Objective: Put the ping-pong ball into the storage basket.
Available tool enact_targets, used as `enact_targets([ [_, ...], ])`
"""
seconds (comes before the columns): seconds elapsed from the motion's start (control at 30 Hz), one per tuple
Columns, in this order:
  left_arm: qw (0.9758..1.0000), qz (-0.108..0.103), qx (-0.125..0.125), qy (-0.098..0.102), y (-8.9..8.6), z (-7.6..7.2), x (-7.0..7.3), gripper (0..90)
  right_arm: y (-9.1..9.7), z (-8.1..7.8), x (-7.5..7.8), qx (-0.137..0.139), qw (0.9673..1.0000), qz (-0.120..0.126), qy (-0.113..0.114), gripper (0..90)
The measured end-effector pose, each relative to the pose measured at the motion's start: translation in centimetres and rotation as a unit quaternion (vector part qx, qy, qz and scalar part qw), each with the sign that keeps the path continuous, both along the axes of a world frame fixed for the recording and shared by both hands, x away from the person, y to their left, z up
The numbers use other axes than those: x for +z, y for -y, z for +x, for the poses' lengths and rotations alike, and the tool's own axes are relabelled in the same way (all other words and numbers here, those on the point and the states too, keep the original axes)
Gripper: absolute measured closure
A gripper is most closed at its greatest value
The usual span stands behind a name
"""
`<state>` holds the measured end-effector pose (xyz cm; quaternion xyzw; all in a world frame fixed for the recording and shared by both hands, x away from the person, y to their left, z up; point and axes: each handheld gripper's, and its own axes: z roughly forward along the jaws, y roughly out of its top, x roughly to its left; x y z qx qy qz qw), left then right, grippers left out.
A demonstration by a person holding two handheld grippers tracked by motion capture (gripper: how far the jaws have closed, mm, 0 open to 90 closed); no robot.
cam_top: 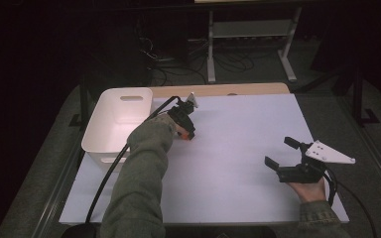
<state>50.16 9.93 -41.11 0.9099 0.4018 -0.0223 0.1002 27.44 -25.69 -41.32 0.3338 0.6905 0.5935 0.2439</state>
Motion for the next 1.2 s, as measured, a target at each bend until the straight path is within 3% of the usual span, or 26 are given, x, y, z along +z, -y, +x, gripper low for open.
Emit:
enact_targets([
  [0.13,1.0000,0.002,-0.001,0.001,0.0,0.0,0.0,49.8,0.0,0.0,0.0,0.000,1.0000,0.000,0.000,0.0],
  [0.87,0.9999,-0.002,-0.013,0.009,0.2,-0.7,1.0,50.8,0.0,-0.1,0.0,0.000,1.0000,-0.002,0.001,0.0],
  [1.2,0.9996,-0.005,-0.014,0.023,0.2,-1.3,2.8,50.8,-0.1,-0.1,0.0,0.000,1.0000,-0.004,0.001,0.0],
])
